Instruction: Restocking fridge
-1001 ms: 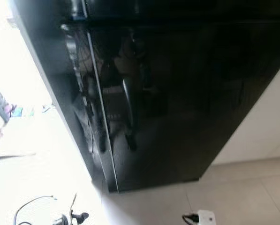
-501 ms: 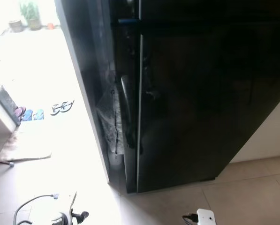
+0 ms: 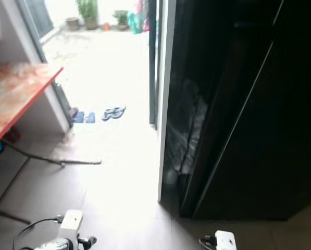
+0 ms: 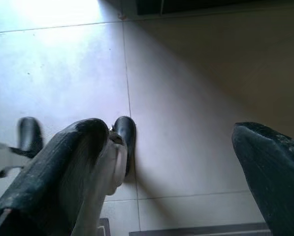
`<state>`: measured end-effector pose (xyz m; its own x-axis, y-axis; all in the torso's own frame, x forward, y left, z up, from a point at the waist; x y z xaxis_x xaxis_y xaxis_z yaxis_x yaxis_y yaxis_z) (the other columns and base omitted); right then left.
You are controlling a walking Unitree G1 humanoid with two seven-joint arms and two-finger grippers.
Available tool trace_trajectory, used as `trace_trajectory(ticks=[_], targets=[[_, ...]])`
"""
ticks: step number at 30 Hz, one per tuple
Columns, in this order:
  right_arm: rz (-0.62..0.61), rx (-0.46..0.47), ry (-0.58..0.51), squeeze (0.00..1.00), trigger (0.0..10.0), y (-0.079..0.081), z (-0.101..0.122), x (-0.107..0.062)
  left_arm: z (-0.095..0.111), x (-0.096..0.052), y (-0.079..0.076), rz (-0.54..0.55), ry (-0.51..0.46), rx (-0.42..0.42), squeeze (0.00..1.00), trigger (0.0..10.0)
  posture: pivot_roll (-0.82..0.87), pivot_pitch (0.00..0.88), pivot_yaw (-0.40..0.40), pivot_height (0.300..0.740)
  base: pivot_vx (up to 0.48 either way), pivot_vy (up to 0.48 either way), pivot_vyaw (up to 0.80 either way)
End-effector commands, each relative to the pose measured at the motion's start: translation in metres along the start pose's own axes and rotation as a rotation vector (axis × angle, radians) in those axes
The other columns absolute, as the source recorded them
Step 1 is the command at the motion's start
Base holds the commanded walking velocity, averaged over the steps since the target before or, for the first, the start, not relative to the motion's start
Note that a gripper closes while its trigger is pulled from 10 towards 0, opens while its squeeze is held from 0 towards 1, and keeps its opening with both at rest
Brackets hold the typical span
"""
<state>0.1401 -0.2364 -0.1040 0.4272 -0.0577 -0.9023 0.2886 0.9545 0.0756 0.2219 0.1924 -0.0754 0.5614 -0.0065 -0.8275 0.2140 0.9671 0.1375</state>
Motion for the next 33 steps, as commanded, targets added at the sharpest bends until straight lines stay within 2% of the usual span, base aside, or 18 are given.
trace_trajectory(ticks=[1, 10, 33], targets=[[0.019, 0.007, -0.010, 0.00, 10.0, 0.0075, 0.0037, 0.0015, -0.0108, -0.0014, 0.0034, 0.004, 0.036, -0.007, 0.00, 10.0, 0.00, 0.000, -0.048, 0.740, 0.000, 0.382, 0.00], [0.013, -0.001, -0.013, 0.00, 10.0, 0.0070, 0.0039, 0.0015, -0.0108, -0.0014, 0.0032, 0.002, 0.035, -0.007, 0.00, 10.0, 0.00, 0.000, -0.048, 0.740, 0.000, 0.382, 0.00], [0.018, -0.009, -0.011, 0.00, 10.0, 0.0077, 0.0042, 0.0016, -0.0103, -0.0014, 0.0043, 0.006, 0.039, 0.012, 0.00, 10.0, 0.00, 0.000, -0.048, 0.740, 0.000, 0.000, 0.80]])
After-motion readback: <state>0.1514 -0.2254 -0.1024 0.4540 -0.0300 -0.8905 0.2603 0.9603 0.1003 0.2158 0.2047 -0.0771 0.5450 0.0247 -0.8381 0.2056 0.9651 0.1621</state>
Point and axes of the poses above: a point about 5 cm out from each wrist's last joint towards the gripper, its own x axis pointing out of the wrist towards the gripper, its own z axis along the axis of the wrist's last joint, y = z × x, the point moved 1 cm from there along x, pointing out of the wrist towards the gripper, and after that the axes turned 9 degrees about x, right-handed, at the moved point
